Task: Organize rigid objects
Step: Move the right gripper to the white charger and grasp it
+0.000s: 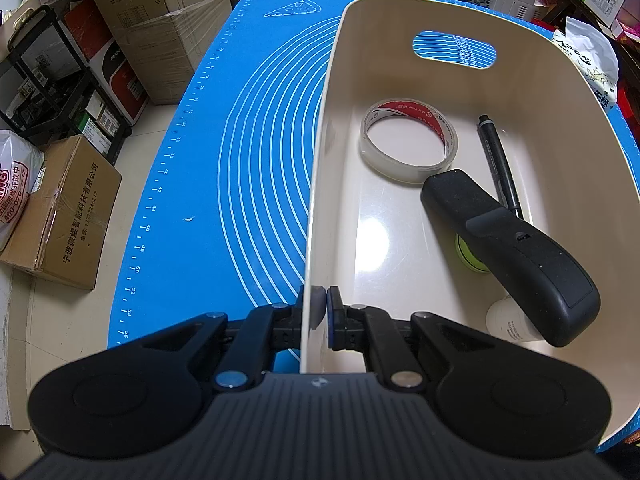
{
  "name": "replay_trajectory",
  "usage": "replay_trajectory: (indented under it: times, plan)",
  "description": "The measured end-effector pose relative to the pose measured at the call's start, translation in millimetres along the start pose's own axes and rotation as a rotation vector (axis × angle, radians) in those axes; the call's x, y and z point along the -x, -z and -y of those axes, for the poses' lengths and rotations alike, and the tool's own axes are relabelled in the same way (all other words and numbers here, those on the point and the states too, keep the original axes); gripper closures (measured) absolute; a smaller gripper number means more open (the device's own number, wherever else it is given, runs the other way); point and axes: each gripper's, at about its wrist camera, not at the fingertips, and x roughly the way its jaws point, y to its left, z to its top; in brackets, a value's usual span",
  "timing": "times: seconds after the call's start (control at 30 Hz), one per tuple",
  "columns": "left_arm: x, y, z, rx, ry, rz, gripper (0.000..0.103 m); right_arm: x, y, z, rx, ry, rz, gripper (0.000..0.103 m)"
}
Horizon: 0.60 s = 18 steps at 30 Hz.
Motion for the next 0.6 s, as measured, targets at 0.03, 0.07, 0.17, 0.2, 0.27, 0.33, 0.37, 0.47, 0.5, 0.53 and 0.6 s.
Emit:
replay_trajectory:
  times: [0.03,0.07,0.17,0.2,0.27,0.33,0.37,0.47,0.5,0.53,0.6]
  plan:
    - [0,0,0,0.0,0.0,0.0,0.094,-3,1,0,0.001,0.002,-0.006,0.005]
    - [0,0,0,0.0,0.0,0.0,0.094,-4,4,0,0.002,0.002,-0.009,0.005]
    - [0,0,0,0.0,-0.001,0.0,0.094,-9,9,2,-0.014,-0.002,-0.014,0.005]
    - [0,0,0,0.0,-0.001,0.0,0.094,-10,11,3,-0.022,-0.006,-0.008,0.005]
    - [0,0,0,0.0,-0.001,0.0,0.094,-11,14,5,-0.044,-0.016,0.008,0.006]
    - [0,0,0,-0.001,-0.002,0.0,0.094,-12,16,8,-0.06,-0.028,0.021,0.006]
    - [1,0,-1,-0.001,-0.003,0.0,0.094,-12,17,9,-0.065,-0.034,0.027,0.006]
    - [1,0,-1,-0.001,-0.004,0.0,0.094,-11,20,8,-0.059,-0.034,0.044,0.007]
    - [1,0,-1,-0.002,-0.004,0.0,0.094,-11,20,9,-0.06,-0.038,0.049,0.008]
    - [1,0,-1,-0.002,-0.004,0.0,0.094,-11,21,9,-0.061,-0.042,0.055,0.01]
    - [2,0,-1,-0.002,-0.003,0.0,0.094,-10,22,9,-0.062,-0.048,0.063,0.012]
